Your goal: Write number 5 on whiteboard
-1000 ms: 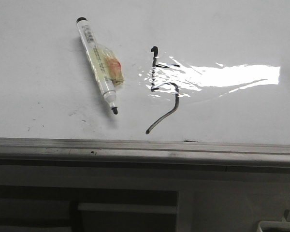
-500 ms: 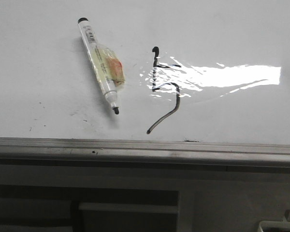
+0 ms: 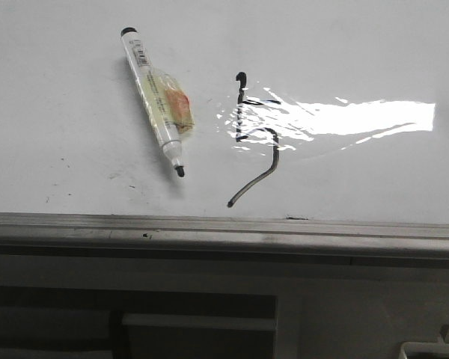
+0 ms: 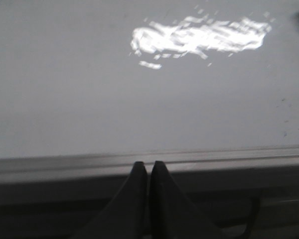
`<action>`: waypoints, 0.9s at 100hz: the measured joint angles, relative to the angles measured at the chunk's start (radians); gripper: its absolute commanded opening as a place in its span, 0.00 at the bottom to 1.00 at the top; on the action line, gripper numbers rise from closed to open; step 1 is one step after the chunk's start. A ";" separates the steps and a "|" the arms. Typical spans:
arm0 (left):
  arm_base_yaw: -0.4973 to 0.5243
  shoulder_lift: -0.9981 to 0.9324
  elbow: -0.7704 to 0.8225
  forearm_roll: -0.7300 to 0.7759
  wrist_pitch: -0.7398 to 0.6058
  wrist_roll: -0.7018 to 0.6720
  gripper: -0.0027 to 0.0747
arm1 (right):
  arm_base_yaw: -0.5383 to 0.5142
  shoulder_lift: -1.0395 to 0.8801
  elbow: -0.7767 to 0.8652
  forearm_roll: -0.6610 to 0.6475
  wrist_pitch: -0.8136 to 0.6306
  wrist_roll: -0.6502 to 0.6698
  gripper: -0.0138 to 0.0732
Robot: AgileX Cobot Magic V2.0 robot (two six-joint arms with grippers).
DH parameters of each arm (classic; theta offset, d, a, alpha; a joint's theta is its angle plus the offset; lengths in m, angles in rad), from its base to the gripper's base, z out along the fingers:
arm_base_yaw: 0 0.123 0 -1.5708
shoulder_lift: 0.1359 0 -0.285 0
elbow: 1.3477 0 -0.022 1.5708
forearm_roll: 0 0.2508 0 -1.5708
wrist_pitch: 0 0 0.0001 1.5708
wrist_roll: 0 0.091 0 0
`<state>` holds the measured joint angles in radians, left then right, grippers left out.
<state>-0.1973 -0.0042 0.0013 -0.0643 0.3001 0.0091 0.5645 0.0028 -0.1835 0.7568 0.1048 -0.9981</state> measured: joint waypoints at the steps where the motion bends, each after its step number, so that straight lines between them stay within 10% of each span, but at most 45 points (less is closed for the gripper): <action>1: 0.008 0.000 0.000 0.000 0.009 -0.002 0.01 | 0.000 0.000 0.000 0.000 0.000 0.000 0.09; 90: 0.061 0.000 0.000 0.004 0.030 -0.015 0.01 | -0.002 -0.002 0.009 0.002 -0.016 0.000 0.09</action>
<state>-0.1363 -0.0042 0.0013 -0.0605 0.3298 -0.0054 0.5622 0.0011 -0.1741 0.7585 0.0885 -0.9981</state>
